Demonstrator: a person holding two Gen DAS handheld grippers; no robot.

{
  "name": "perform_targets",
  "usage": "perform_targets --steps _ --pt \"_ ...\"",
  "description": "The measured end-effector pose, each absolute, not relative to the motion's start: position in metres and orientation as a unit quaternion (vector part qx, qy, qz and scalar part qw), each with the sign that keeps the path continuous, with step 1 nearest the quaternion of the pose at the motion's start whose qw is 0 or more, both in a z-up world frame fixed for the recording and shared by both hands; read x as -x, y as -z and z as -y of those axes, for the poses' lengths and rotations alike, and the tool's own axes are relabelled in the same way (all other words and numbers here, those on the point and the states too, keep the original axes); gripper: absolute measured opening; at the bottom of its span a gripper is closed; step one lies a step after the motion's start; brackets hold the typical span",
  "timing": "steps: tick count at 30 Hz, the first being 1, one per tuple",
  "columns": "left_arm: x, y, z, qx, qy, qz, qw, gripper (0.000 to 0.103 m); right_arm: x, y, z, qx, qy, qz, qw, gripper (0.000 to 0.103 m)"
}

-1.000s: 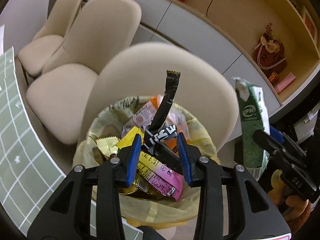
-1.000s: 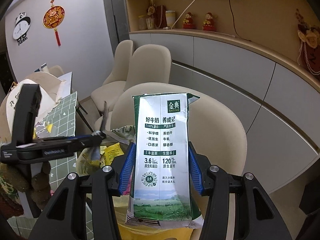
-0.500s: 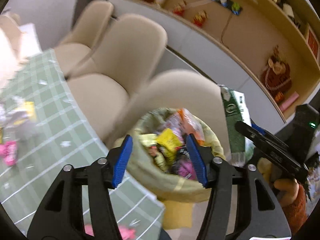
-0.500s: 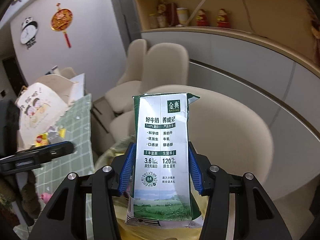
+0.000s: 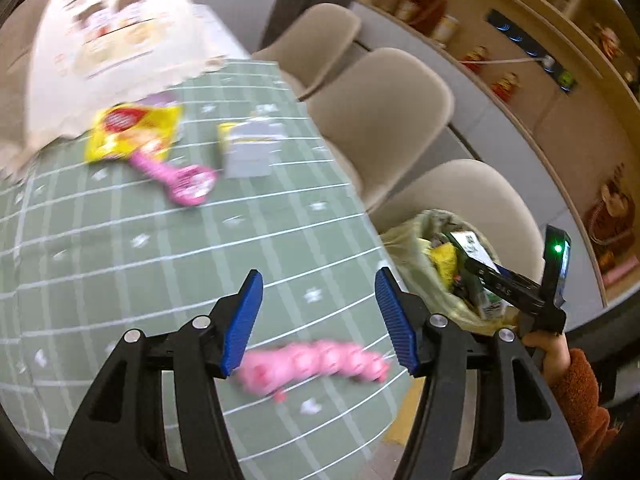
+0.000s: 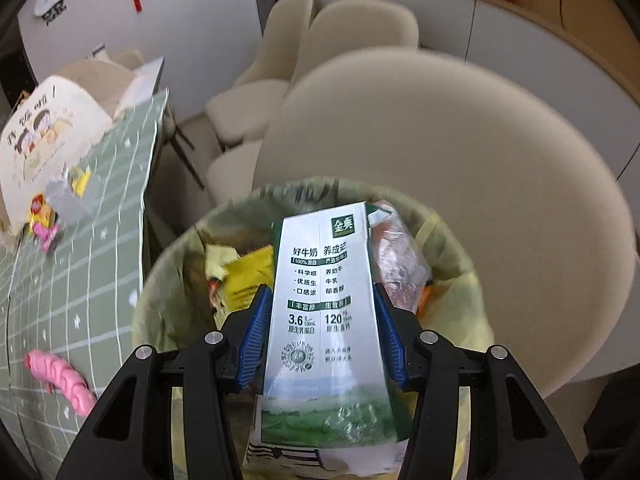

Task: Collect trash
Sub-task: 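Lower the milk carton into the bin and open the right gripper, then grasp the pink candy packet and yellow wrapper together with the left gripper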

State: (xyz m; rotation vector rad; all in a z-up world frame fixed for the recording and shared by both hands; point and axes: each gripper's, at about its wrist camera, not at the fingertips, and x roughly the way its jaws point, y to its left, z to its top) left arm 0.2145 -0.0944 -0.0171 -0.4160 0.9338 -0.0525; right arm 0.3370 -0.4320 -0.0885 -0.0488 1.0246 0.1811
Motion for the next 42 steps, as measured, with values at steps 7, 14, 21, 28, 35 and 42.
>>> perform_targets --steps 7,14,21,28,35,42 --pt "-0.194 0.018 0.053 0.216 -0.014 -0.448 0.868 0.055 -0.311 0.060 0.431 0.047 -0.080 -0.439 0.893 0.055" --pt "-0.166 -0.006 0.009 0.224 0.006 -0.411 0.884 0.057 -0.271 -0.009 0.392 0.066 -0.110 -0.394 0.910 0.055" --pt "-0.155 -0.020 -0.043 0.232 0.028 -0.366 0.901 0.059 -0.243 -0.053 0.321 0.088 -0.135 -0.342 0.926 0.055" --pt "-0.176 -0.017 -0.092 0.227 0.036 -0.339 0.912 0.062 -0.237 -0.075 0.256 0.097 -0.157 -0.317 0.930 0.055" --pt "-0.205 0.016 -0.140 0.272 0.001 -0.340 0.900 0.064 -0.268 -0.052 0.210 0.103 -0.195 -0.343 0.913 0.055" --pt "-0.252 0.044 -0.147 0.240 -0.015 -0.382 0.892 0.064 -0.298 -0.009 0.176 0.108 -0.266 -0.358 0.889 0.055"
